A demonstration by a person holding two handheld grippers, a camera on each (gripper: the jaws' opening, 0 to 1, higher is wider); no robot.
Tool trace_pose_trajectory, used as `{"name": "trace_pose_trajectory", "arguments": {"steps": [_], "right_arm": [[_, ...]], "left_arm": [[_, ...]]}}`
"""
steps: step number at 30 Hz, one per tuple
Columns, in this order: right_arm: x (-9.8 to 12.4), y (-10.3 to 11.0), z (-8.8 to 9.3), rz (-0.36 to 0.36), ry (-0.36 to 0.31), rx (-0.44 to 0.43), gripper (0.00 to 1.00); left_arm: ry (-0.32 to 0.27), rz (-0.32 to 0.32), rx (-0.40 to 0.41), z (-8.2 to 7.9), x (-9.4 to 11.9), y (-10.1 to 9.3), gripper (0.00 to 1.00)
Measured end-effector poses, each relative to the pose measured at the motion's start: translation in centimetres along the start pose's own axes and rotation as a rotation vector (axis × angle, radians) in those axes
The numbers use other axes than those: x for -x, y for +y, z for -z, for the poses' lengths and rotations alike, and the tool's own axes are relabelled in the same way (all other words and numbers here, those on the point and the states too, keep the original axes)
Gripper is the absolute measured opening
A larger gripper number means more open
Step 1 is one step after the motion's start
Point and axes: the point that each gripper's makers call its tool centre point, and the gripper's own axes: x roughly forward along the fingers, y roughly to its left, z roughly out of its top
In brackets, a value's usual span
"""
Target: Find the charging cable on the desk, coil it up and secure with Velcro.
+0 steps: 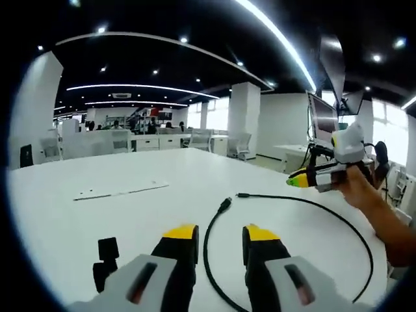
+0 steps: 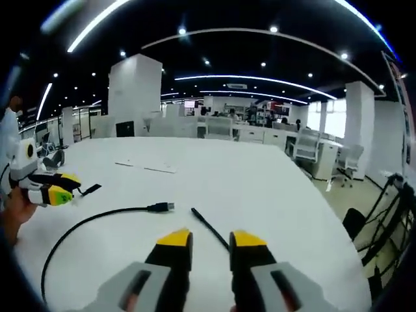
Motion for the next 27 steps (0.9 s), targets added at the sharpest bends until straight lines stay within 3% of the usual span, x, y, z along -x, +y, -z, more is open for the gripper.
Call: {"name": "trace_pose_trajectory", "arguments": {"steps": [2, 10, 18, 27], "right_arm": [[-0.1, -0.7, -0.8, 0.039, -0.056, 0.015, 0.26], [-1.1, -3.0, -0.6, 0.054, -0.023, 0.006, 0.25], [-2.4, -4.9, -0.3, 0.038, 0.001, 0.013, 0.26], [-3.9, -6.5, 0.7, 0.039, 0.049, 0.02, 0.24]], "left_arm": [[-0.025, -0.024, 0.001, 0.2, 0.0, -0.1, 0.27], [0.037, -0.02, 0.05, 2.5, -0.8, 0.7, 0.28], [0.032, -0.011, 0.065, 2.6, -1.0, 0.0, 0.28], [0.063, 0.001, 0.082, 3.5, -1.8, -0.2, 0.27]]}}
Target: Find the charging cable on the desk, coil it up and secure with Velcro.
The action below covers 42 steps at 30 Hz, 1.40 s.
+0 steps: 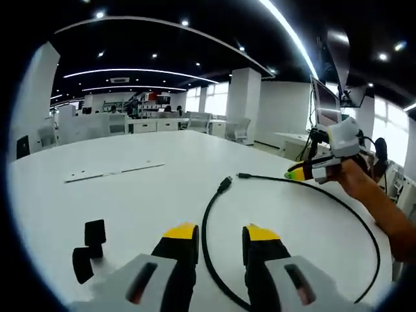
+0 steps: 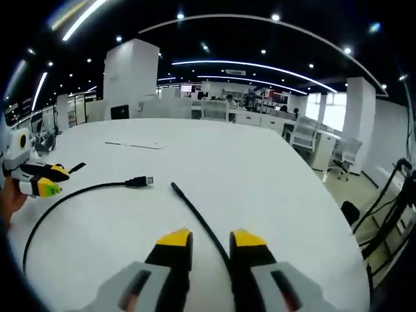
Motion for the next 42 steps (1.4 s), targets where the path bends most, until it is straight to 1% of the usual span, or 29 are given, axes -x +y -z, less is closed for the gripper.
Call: {"name": "trace_pose_trajectory", "arguments": {"steps": [3, 7, 11, 14, 19, 22, 25, 29, 33, 34, 42], "right_arm": [[-0.1, 0.0, 0.0, -0.006, 0.005, -0.002, 0.24], [0.0, 0.4, -0.4, -0.014, -0.006, -0.001, 0.24], [-0.1, 0.5, -0.2, -0.012, -0.001, 0.003, 0.24], [0.0, 0.5, 0.1, -0.011, 0.008, -0.001, 0.25], [0.0, 0.6, 0.8, -0.016, 0.035, -0.008, 0.25], [0.0, 0.7, 1.3, -0.011, 0.052, -0.005, 0.25], [-0.1, 0.6, 1.7, 0.002, 0.067, 0.007, 0.25], [0.0, 0.6, 2.0, 0.002, 0.068, -0.008, 0.26], [0.1, 0.6, 2.3, -0.006, 0.067, -0.045, 0.26], [0.1, 0.5, 2.4, -0.005, 0.067, -0.065, 0.26], [0.1, 0.4, 2.5, -0.001, 0.056, -0.068, 0.23]], "left_arm": [[0.015, 0.004, -0.003, 0.6, -0.4, -0.1, 0.27], [0.027, -0.001, -0.011, 0.8, -0.6, 0.1, 0.27], [0.023, -0.009, -0.007, 0.9, -0.6, 0.3, 0.27], [0.026, -0.012, -0.002, 1.2, -0.8, 0.5, 0.27], [0.032, -0.007, 0.004, 1.6, -1.0, 0.4, 0.27], [0.044, -0.002, 0.017, 2.2, -1.2, 0.5, 0.27], [0.062, -0.008, 0.014, 2.8, -1.4, 0.8, 0.27], [0.051, -0.008, -0.003, 2.7, -1.4, 1.1, 0.27], [0.047, -0.013, 0.001, 2.7, -1.4, 1.3, 0.26], [0.044, -0.019, 0.005, 2.7, -1.4, 1.4, 0.26], [0.029, -0.033, -0.003, 2.7, -1.5, 1.9, 0.24]]}}
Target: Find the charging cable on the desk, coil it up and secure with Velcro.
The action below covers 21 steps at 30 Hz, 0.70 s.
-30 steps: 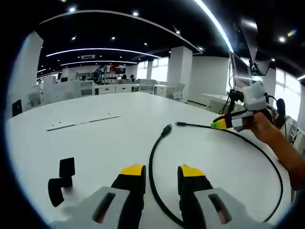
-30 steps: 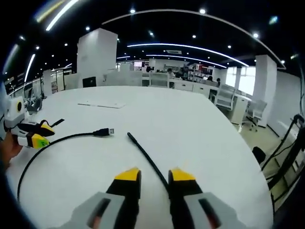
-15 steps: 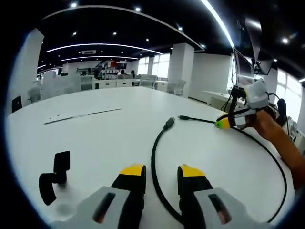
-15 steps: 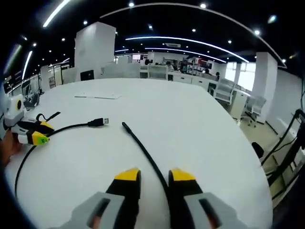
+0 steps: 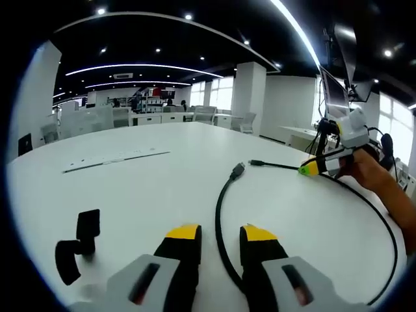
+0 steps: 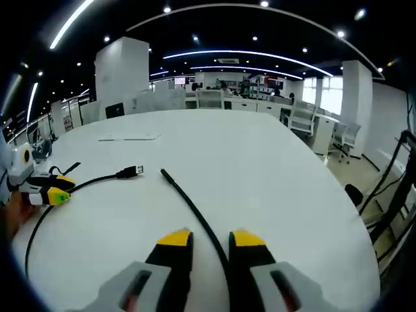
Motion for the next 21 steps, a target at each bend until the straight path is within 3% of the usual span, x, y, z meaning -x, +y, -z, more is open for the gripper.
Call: {"name": "trace_pose_trajectory", "arguments": {"steps": [5, 15, 21], "right_arm": [[-0.03, -0.03, -0.02, 0.001, -0.004, 0.0, 0.23], [-0.03, 0.11, -0.13, -0.014, -0.005, 0.001, 0.1], [0.09, 0.29, -0.06, -0.027, -0.009, -0.009, 0.08]], "left_arm": [[-0.013, -0.01, -0.009, 0.07, -0.01, 0.07, 0.23], [-0.021, -0.043, -0.013, 0.05, 0.08, 0.57, 0.16], [-0.023, -0.049, -0.018, 0.04, 0.1, 0.69, 0.13]]}}
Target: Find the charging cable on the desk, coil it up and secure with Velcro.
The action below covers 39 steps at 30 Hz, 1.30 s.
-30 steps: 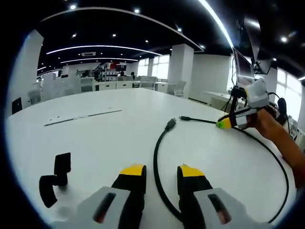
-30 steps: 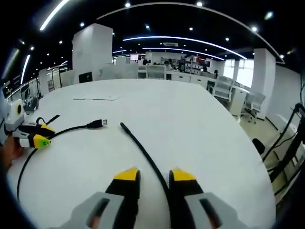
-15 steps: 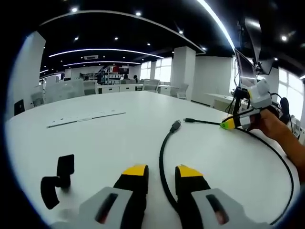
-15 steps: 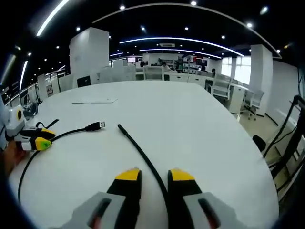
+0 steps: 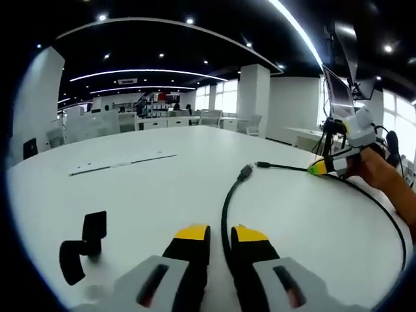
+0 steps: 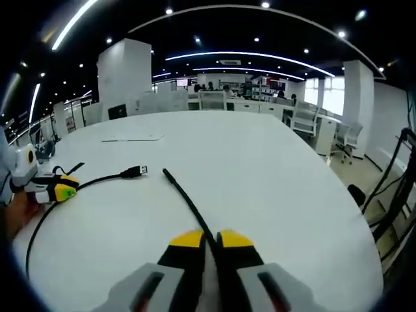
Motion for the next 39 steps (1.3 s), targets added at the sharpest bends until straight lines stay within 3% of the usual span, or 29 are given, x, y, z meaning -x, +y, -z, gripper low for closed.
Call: {"name": "trace_pose_trajectory", "arguments": {"steps": [3, 13, 39], "right_arm": [[0.0, -0.2, 0.0, -0.01, -0.003, -0.004, 0.06], [0.1, 0.3, 0.1, -0.016, 0.005, 0.039, 0.04], [0.9, 1.4, 0.9, -0.002, 0.01, 0.027, 0.04]], "left_arm": [[0.001, -0.012, -0.011, 0.0, 0.0, 0.3, 0.06], [0.014, -0.002, -0.037, -0.1, -0.1, 0.2, 0.05], [0.017, 0.009, 0.004, 0.3, 0.2, 0.5, 0.05]]}}
